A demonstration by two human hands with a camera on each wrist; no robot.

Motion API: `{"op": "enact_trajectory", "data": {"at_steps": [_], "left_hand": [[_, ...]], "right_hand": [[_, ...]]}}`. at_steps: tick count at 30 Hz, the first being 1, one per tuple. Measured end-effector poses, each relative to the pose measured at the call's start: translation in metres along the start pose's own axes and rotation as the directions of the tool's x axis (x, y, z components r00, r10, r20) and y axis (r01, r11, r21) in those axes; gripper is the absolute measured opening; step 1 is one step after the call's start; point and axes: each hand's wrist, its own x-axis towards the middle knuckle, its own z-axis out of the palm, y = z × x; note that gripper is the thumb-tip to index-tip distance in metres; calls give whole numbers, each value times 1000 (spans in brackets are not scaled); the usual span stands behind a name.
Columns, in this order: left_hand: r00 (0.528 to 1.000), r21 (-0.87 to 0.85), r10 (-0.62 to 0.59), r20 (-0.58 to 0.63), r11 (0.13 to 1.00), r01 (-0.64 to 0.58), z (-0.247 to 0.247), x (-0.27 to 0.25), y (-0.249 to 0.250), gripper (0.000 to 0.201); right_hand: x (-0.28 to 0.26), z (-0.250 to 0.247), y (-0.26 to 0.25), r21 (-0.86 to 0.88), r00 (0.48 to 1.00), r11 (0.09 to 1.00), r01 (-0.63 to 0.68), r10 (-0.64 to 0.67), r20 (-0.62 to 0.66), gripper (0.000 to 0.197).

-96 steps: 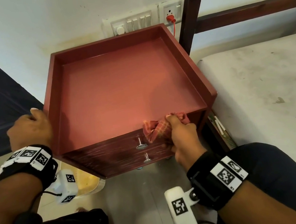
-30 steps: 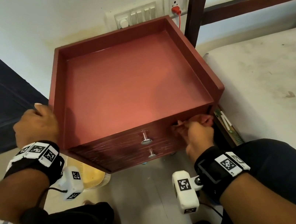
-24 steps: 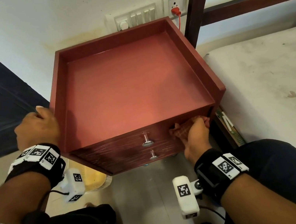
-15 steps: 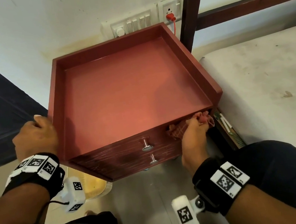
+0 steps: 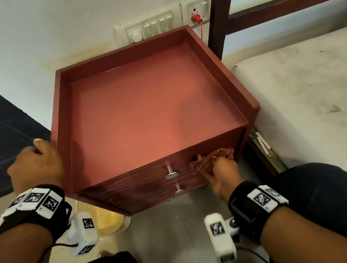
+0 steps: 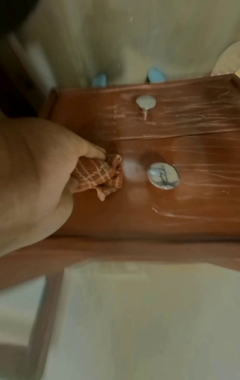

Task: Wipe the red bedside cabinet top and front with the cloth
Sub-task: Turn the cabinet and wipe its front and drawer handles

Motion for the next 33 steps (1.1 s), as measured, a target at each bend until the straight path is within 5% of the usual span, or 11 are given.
{"op": "enact_trajectory", "data": {"at_steps": [5,9,13,17,23,25,27,29,31,33], "left_hand": [[1000,9,0,15,1000,-1,0,1,0,63],[999,5,-21,38,1000,20,2,4,-1,63],[999,-3,-34,26,999,34,3,6,-3,65],[999,1,-35,4,999,35,2,5,-1,59],[1000,17,5,16,1000,-5,4,7,-4,62],[1000,44,20,21,999,-21,2,5,-2,57],[999,64,35,19,997,-37,2,5,0,54],[999,74,39,13,996,-40,2,4,-1,53],[1000,65,30,2,997,-30,3,6,-2,53],[1000,76,30,2,997,-30,5,8,-3,55]], "right_hand": [[12,-5,15,-78,986,984,163,-164,-10,63],[19,-7,39,-361,977,910,205,-209,29,63],[43,-13,33,-118,998,991,56,-59,-16,76],[58,-17,37,-142,974,988,62,-91,-206,63],[37,0,61,-112,1000,993,23,-22,5,76],[50,-7,62,-29,991,991,-131,131,7,59],[66,-16,56,197,960,943,-267,277,-24,18],[75,-28,46,239,937,915,-324,345,-50,38],[85,-35,42,109,962,973,-203,219,-161,61],[87,-32,46,179,958,979,-93,136,-251,65]]}}
